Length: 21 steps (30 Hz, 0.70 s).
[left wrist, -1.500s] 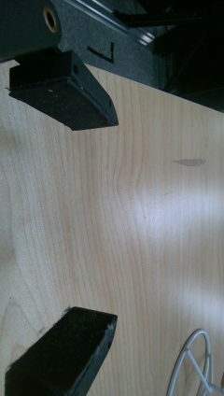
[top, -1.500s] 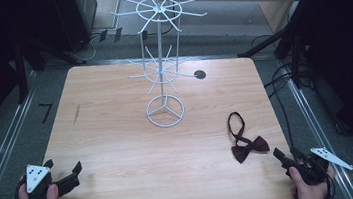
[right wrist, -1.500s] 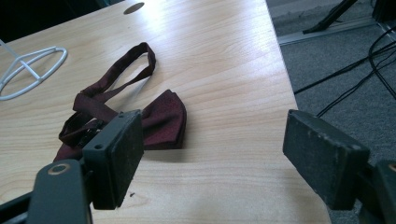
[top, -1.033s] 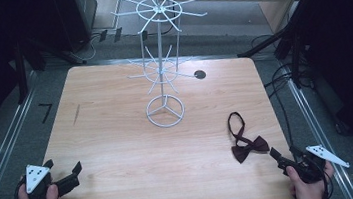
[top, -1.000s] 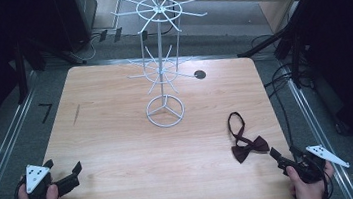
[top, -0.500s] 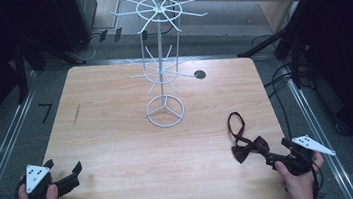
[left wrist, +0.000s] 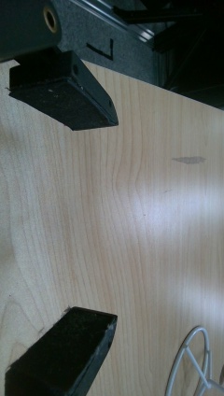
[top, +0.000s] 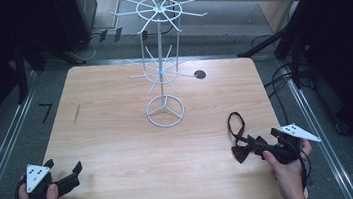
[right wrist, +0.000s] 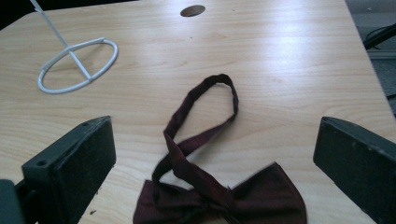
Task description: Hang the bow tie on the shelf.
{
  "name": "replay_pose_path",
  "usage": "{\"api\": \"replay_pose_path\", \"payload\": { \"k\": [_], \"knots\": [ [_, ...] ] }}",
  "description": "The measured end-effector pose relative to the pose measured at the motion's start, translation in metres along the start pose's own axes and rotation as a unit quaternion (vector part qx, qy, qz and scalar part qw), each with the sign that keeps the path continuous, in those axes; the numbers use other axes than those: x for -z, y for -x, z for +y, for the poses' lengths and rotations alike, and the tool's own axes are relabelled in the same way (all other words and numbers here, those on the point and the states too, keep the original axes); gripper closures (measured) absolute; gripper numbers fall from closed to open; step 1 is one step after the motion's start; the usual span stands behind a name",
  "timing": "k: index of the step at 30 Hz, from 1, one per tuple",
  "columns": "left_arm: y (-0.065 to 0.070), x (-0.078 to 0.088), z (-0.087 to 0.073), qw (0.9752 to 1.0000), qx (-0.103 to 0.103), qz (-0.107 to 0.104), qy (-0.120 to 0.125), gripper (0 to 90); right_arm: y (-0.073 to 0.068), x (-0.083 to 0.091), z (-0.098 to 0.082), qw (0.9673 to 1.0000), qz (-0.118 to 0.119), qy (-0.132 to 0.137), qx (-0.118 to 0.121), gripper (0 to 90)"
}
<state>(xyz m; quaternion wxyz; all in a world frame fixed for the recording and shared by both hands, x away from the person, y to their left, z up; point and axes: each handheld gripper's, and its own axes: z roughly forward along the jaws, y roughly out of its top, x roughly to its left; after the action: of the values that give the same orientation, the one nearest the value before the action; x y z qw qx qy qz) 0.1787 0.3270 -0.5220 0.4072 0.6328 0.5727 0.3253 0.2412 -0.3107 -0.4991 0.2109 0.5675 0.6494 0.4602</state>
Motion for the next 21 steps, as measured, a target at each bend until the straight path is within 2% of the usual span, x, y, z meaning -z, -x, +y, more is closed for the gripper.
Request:
{"api": "replay_pose_path", "payload": {
  "k": [12, 21],
  "knots": [
    [-0.001, 0.000, 0.000, 1.0000, 0.002, -0.002, 0.001, 6.5, -0.022, -0.022, 0.025, 0.9997, 0.004, -0.008, 0.023, 0.0],
    [-0.001, 0.000, 0.000, 1.0000, 0.001, -0.004, 0.000, 6.5, -0.033, -0.035, 0.042, 0.9995, 0.006, -0.016, 0.028, 0.0]
  ]
}}
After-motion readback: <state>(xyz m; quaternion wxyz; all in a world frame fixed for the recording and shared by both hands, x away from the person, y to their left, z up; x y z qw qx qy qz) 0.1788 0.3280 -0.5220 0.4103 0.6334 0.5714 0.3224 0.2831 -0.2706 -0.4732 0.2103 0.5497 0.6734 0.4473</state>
